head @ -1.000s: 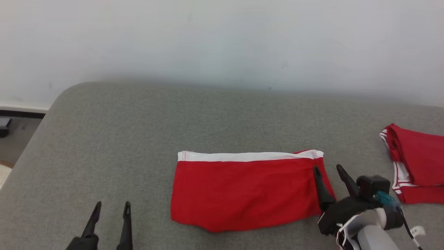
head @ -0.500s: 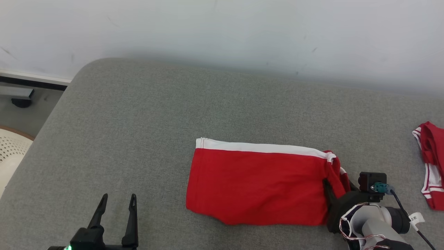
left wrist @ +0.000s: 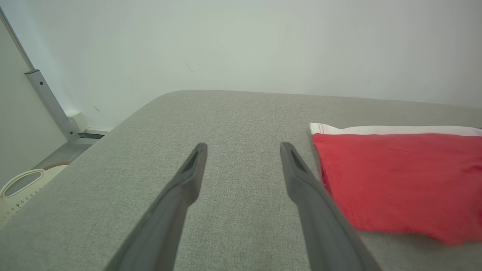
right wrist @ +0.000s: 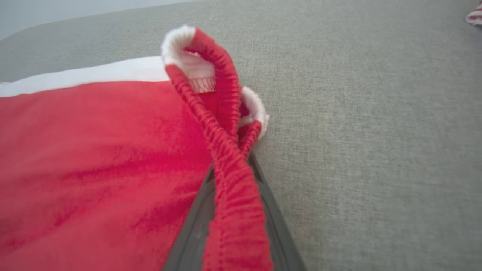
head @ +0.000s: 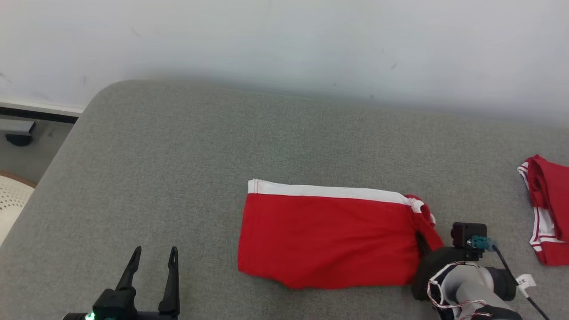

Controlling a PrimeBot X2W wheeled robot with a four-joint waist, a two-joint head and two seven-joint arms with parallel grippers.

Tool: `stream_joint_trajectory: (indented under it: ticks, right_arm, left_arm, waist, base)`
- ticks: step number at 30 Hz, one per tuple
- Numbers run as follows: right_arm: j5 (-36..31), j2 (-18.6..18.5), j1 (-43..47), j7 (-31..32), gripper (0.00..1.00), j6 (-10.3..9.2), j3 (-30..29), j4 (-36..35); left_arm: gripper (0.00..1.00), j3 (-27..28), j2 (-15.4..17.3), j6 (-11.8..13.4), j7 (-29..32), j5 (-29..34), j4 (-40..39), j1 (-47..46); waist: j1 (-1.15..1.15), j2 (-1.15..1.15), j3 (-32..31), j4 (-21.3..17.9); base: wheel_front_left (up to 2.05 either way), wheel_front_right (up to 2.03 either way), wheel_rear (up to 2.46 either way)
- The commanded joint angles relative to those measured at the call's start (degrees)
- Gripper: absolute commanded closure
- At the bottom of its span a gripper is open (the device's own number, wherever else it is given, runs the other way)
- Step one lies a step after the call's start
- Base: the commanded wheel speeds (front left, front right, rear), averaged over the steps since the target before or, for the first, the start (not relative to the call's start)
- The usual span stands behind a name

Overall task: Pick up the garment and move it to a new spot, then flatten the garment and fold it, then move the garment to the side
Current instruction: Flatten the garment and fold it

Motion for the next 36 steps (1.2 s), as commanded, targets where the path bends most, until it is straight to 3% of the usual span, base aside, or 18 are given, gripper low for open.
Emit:
stream_joint_trajectory:
  ticks: [1, 11, 18, 28, 36]
  right_arm:
    - [1.1, -2.8, 1.1, -0.4, 1.0, -0.18, 0.3, 0.8]
    - [5.6, -8.1, 1.6, 0.5, 1.0, -0.18, 1.5, -0.1]
    - [16.2, -4.7, 3.0, 7.6, 1.0, -0.18, 6.0, -9.1]
    - [32.6, -5.3, 6.5, 19.5, 1.0, -0.18, 15.2, -29.4]
    - [38.3, -1.5, 5.3, 23.2, 1.0, -0.17, 17.4, -32.0]
  left_arm:
    - [0.0, 0.4, -0.2, -0.5, -0.1, 0.4, 0.4, 0.5]
    - [0.0, 1.4, -0.9, -0.8, -0.1, 0.7, 0.5, 2.0]
    - [0.0, 2.0, -1.5, -0.9, -0.1, 0.9, 1.0, 2.4]
    - [0.0, 2.0, -2.2, -1.6, -0.1, 1.3, 2.1, 1.8]
    - [0.0, 1.9, -2.9, -2.1, -0.1, 1.2, 3.1, 1.0]
  waist:
    - [0.0, -0.01, -0.8, -0.7]
    - [0.0, -0.01, -2.1, -3.3]
    - [0.0, -0.01, -2.9, -5.4]
    - [0.0, -0.01, -3.7, -5.4]
    - [0.0, -0.01, -3.8, -3.2]
  base:
    - [0.0, 0.0, 0.0]
    - [0.0, 0.0, 0.0]
    - [0.0, 0.0, 0.0]
    - [0.0, 0.0, 0.0]
    - [0.0, 0.0, 0.0]
